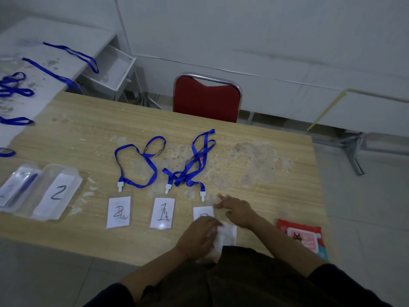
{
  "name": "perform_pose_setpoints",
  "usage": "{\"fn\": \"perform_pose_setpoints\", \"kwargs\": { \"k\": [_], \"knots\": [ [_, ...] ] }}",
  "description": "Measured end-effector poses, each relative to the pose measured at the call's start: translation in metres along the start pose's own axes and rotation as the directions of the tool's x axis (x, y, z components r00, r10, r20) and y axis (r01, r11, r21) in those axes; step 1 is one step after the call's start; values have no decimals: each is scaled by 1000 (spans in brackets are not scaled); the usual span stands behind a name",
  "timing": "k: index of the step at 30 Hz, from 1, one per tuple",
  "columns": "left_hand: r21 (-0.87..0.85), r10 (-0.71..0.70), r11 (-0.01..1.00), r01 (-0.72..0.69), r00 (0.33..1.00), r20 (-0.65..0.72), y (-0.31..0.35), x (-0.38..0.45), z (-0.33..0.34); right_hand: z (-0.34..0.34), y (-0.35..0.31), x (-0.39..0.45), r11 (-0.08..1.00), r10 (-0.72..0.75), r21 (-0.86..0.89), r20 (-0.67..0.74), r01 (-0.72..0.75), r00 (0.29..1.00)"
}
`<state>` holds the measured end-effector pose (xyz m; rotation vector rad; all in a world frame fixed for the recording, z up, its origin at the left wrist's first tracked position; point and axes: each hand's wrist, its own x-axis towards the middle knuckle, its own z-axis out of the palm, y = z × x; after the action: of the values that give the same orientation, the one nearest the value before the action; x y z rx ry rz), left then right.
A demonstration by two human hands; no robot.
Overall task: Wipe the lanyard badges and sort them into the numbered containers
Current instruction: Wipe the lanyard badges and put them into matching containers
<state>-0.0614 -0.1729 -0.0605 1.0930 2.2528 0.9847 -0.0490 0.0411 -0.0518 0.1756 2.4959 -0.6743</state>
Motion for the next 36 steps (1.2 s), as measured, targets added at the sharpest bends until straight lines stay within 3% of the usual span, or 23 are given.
{"fn": "perform_pose_setpoints", "kwargs": {
  "k": [2, 4, 7, 10, 14, 17, 19, 25, 30, 32, 34, 36],
  "knots": [
    [-98, -243, 969, 226, 942, -232, -8, -1, 0, 4, -3, 2, 996, 23, 92, -78, -16, 997],
    [-189, -436, 899, 395, 844, -312, -16, 0, 1, 8, -9, 6, 974, 88, 222, -195, -43, 977],
    [-350, -596, 797, 492, 733, -328, -20, 7, -2, 15, -23, 11, 897, 282, 417, -287, -146, 915],
    [-448, -653, 742, 499, 690, -313, -17, 16, -4, 20, -33, 14, 813, 386, 541, -221, -217, 895],
    [-601, -771, 577, 554, 613, -175, -20, 24, -7, 22, -40, 18, 659, 476, 699, -103, -277, 874],
    [-697, -793, 486, 527, 602, -98, -17, 23, -13, 20, -41, 20, 571, 471, 779, -54, -258, 880],
    [-732, -773, 461, 501, 632, -54, -16, 22, -19, 17, -39, 19, 579, 424, 786, -62, -218, 903],
    [-735, -704, 514, 442, 707, -67, -10, 31, -40, 3, -45, 12, 487, 380, 861, -62, -143, 923],
    [-741, -715, 513, 433, 693, -90, -11, 36, -49, -4, -53, 3, 454, 376, 883, -74, -114, 924],
    [-753, -715, 505, 422, 693, -92, -10, 36, -51, 0, -50, 0, 541, 358, 828, -70, -146, 931],
    [-752, -709, 521, 405, 695, -117, -9, 35, -52, 7, -43, -7, 749, 198, 652, -49, -119, 979],
    [-753, -710, 528, 393, 690, -138, -8, 34, -53, 15, -32, -15, 910, -1, 413, -23, 11, 1000]
  ]
}}
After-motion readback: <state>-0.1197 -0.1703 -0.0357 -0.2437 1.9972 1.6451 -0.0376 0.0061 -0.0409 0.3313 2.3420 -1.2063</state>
